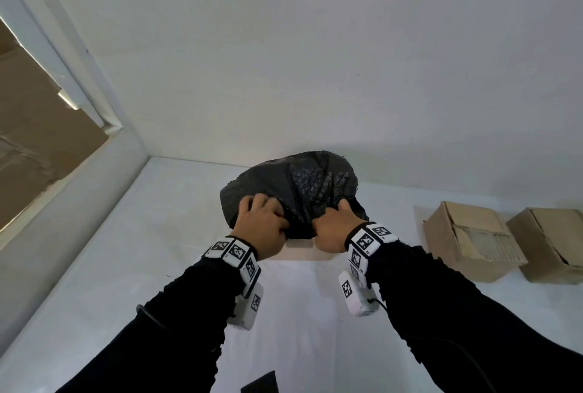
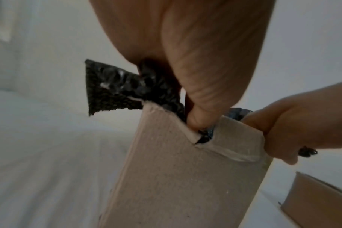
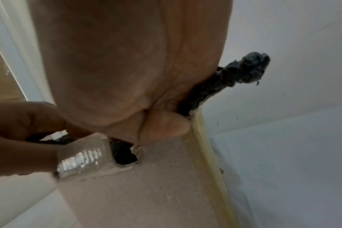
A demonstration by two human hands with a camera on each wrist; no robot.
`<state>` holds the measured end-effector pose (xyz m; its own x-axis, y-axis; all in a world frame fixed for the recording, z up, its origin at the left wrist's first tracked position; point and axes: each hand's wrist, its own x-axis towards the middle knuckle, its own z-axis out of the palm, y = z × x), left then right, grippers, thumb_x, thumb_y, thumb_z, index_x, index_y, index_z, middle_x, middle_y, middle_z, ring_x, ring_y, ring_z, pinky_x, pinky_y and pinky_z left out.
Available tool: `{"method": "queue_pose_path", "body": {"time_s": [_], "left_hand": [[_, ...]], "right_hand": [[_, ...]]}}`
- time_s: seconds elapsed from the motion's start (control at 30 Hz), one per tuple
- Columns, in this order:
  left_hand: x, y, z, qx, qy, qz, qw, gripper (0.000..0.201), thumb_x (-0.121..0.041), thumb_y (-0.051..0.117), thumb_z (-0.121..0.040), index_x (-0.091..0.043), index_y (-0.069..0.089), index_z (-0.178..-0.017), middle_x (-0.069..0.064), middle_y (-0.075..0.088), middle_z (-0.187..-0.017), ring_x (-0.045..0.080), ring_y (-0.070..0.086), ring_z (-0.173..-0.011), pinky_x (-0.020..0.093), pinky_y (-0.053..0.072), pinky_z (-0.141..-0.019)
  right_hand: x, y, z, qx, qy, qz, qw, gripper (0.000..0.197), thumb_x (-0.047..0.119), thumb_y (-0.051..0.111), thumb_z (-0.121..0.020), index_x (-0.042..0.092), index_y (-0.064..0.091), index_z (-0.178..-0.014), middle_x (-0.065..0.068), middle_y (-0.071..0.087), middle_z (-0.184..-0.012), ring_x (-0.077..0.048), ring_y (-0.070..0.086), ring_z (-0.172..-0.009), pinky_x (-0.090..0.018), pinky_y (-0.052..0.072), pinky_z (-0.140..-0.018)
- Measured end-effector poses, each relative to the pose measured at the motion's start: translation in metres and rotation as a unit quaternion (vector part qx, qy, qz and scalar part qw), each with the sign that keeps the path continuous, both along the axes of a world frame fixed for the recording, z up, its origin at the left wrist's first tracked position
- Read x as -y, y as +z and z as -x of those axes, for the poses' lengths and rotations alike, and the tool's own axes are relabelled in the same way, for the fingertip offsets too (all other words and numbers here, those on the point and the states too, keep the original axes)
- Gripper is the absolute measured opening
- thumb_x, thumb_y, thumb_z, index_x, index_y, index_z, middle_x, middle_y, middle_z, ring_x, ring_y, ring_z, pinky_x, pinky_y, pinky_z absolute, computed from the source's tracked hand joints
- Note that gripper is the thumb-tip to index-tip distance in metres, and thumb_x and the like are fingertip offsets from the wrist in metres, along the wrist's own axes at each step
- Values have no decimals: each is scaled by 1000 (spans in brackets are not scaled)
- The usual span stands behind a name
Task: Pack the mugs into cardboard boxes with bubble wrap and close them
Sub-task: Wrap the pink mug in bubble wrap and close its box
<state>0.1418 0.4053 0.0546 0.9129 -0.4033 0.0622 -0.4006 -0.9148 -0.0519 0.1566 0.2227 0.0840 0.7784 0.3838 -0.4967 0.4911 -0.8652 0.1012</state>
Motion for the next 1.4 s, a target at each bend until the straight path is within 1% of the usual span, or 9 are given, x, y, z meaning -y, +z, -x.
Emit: {"method": "queue_pose_path", "body": {"time_s": [0.07, 0.13, 0.27, 0.43, 0.63, 0.83, 1.0, 1.2, 1.4], "left_hand": [[-6, 0, 2, 60, 94, 65, 992, 44, -54, 60, -67, -34, 64, -105, -1, 49, -125, 28, 38, -115, 46, 32, -95], [-13, 3, 5, 37, 218, 108, 969, 78, -72, 65, -58, -33, 47, -122, 7, 35, -138, 34, 40, -117, 47, 41, -90], [-24, 7, 8, -58, 307, 228, 922, 106, -81, 65, -54, -27, 27, -137, 10, 38, -130, 34, 57, -104, 46, 52, -83], [-21, 15, 11, 12, 251, 246, 936, 88, -45, 82, -65, -24, 36, -137, 9, 43, -119, 30, 51, -102, 41, 51, -81], [-3, 18, 8, 49, 74, 223, 971, 64, -5, 78, -67, -19, 49, -122, 5, 41, -113, 24, 51, -97, 34, 53, -70], [0, 18, 2, 144, -81, 102, 981, 33, 7, 64, -63, -9, 58, -90, 10, 48, -98, 25, 45, -79, 33, 46, -65], [7, 21, -2, 34, -89, 70, 993, 34, 7, 68, -65, -9, 55, -92, 10, 48, -101, 20, 39, -59, 30, 37, -42], [23, 25, -13, -50, -65, -41, 996, 17, -15, 47, -90, -14, 53, -106, 5, 56, -107, 29, 61, -83, 35, 40, -61], [13, 22, -20, -47, -44, -185, 981, 24, -30, 47, -91, -22, 64, -105, 3, 58, -113, 27, 50, -105, 36, 35, -87]], "right_hand": [[0, 5, -1, -21, -8, -34, 999, 20, 20, 44, -85, 16, 62, -92, -2, 60, -91, -23, 53, -96, -44, 20, -104], [6, 8, -2, 4, -22, -97, 995, 19, 25, 51, -79, 21, 64, -93, 0, 62, -94, -22, 52, -100, -41, 26, -100], [22, 6, 0, 220, -100, -137, 961, 43, 57, 50, -66, 24, 56, -93, -3, 47, -117, -30, 38, -109, -42, 38, -86], [30, 5, 1, 166, -230, -147, 947, 67, 51, 66, -68, 17, 41, -120, -12, 31, -132, -36, 39, -112, -40, 47, -78], [15, 22, 4, 254, -184, -168, 934, 28, 6, 57, -81, 8, 53, -109, -15, 50, -115, -32, 49, -106, -34, 43, -72], [5, 27, 6, 230, -81, -262, 934, 23, -5, 47, -82, 7, 58, -98, -13, 52, -101, -31, 53, -91, -33, 35, -65], [0, 5, 2, 180, -86, -246, 948, 17, 2, 46, -88, 7, 60, -96, -14, 53, -100, -35, 57, -86, -35, 38, -64], [7, -3, 1, 136, -75, -215, 964, 18, 26, 48, -87, 10, 56, -87, -12, 61, -96, -35, 60, -87, -35, 44, -68], [11, -6, 3, 117, -53, -171, 977, 30, 33, 47, -87, 9, 60, -97, -11, 64, -95, -27, 51, -101, -30, 38, -70]]}}
